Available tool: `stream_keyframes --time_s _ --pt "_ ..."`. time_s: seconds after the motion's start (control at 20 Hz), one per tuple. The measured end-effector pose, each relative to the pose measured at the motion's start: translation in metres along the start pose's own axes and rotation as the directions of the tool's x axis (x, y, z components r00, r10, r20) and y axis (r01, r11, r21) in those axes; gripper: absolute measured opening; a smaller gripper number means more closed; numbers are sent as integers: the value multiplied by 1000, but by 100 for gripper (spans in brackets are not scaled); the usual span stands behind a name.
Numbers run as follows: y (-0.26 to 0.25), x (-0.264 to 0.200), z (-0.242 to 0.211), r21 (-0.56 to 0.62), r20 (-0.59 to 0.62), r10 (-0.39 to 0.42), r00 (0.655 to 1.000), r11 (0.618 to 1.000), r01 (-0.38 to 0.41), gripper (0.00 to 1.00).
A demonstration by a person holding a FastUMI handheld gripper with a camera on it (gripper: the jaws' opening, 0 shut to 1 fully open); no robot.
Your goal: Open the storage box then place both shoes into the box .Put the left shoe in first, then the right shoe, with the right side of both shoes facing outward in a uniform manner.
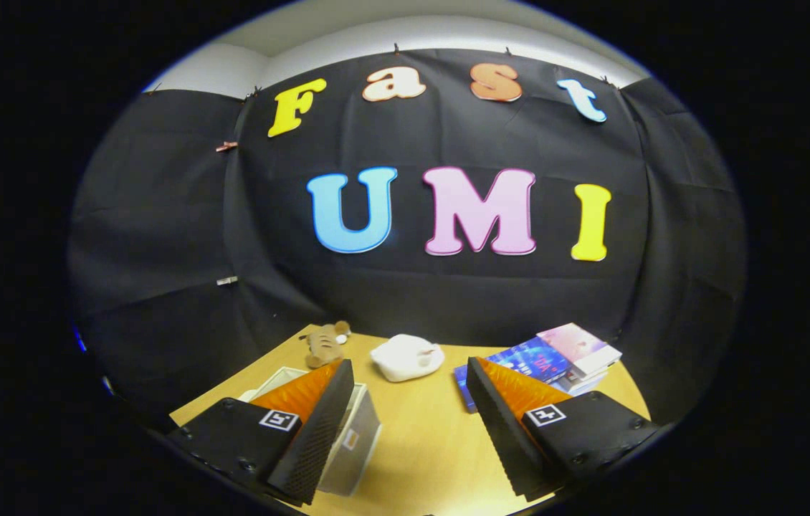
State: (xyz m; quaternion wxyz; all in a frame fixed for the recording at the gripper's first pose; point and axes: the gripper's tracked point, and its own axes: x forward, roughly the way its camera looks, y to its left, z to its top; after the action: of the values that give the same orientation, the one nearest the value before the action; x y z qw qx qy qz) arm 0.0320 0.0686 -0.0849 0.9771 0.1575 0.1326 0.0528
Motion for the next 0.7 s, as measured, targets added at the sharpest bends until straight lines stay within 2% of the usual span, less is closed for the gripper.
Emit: stream_keyframes --time_s 0.3,0.7 --pt "-68 -33 24 -26 98 -104 990 994 107 98" --pt "-122 -60 15 -31 106 -199 974 979 204 98"
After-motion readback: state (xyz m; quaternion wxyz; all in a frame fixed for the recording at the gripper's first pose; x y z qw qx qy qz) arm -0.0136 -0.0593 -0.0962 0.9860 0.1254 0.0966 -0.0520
